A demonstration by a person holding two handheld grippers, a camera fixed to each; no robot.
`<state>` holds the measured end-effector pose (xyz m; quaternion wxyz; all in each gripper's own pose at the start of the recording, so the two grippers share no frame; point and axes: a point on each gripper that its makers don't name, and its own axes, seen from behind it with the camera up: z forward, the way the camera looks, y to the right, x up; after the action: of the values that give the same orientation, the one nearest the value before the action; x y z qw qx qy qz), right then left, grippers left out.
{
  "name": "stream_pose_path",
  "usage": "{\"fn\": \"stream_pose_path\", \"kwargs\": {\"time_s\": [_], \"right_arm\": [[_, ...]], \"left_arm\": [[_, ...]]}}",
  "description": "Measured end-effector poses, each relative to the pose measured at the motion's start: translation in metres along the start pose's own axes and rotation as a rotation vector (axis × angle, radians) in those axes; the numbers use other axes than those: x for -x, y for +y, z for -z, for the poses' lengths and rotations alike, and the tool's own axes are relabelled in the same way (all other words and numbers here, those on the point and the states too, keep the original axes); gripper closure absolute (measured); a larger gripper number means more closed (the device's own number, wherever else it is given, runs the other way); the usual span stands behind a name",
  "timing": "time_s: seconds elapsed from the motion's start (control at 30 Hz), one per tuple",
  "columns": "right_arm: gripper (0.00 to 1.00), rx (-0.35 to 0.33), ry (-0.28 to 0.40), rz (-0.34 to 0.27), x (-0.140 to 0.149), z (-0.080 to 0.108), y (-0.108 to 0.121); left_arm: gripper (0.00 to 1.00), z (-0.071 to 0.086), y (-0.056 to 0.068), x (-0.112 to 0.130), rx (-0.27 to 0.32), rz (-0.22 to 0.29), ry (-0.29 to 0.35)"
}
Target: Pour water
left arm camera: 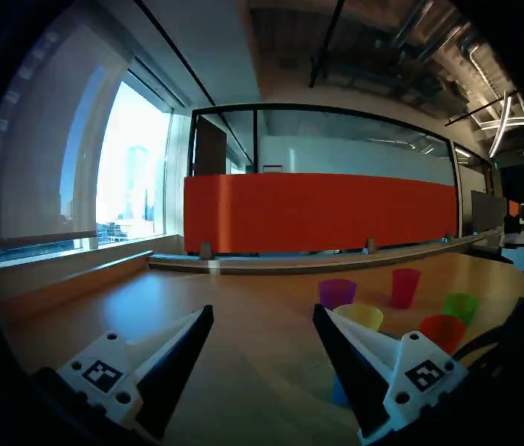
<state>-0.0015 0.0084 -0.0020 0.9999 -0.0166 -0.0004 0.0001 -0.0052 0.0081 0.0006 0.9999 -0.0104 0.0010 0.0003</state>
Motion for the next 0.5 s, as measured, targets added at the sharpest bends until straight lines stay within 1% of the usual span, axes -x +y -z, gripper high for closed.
{"fn": "stream_pose_path", "kwargs": {"time_s": [0.5], "right_arm": [[0.01, -0.001, -0.002, -0.002, 0.0016, 0.0003, 0.0005]], "left_arm": [[0.0, 0.0002, -0.0003, 0.0004, 0.0, 0.0, 0.0]]}}
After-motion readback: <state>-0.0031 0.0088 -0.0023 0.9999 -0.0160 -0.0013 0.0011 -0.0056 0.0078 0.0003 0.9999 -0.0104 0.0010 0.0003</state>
